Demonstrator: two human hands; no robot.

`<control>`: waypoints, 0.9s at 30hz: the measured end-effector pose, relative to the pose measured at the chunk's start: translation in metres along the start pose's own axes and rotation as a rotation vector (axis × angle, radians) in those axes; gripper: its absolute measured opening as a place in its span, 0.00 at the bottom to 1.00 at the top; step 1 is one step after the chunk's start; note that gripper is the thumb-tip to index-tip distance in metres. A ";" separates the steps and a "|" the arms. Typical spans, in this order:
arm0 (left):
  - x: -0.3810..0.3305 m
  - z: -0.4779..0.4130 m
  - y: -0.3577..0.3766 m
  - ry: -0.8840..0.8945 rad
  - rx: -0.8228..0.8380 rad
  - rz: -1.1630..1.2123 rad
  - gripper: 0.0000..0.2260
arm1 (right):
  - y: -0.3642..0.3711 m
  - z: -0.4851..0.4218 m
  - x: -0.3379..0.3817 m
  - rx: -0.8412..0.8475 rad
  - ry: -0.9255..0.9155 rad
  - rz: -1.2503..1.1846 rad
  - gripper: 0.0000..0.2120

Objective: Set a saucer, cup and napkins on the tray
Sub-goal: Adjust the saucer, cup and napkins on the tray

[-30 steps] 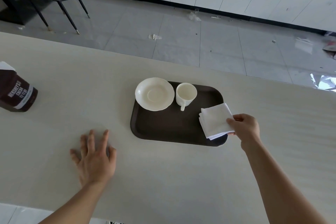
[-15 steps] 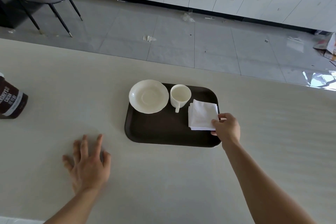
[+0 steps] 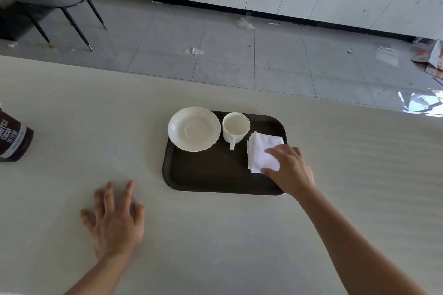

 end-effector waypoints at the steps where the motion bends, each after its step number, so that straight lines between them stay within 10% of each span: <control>1: 0.001 0.000 0.001 0.000 -0.004 -0.004 0.28 | 0.005 0.001 0.003 0.046 -0.049 0.046 0.26; 27: 0.001 0.000 0.002 0.000 0.003 -0.009 0.28 | 0.008 -0.030 0.016 -0.015 -0.179 0.080 0.21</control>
Point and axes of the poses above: each hand's wrist, its own z-axis away from the middle knuckle, its own y-axis out of the palm, x = y × z, the point moved 6 cm from there along -z, towards the middle knuckle, and after that the axes turned 6 degrees about -z, right-handed, at the moved point
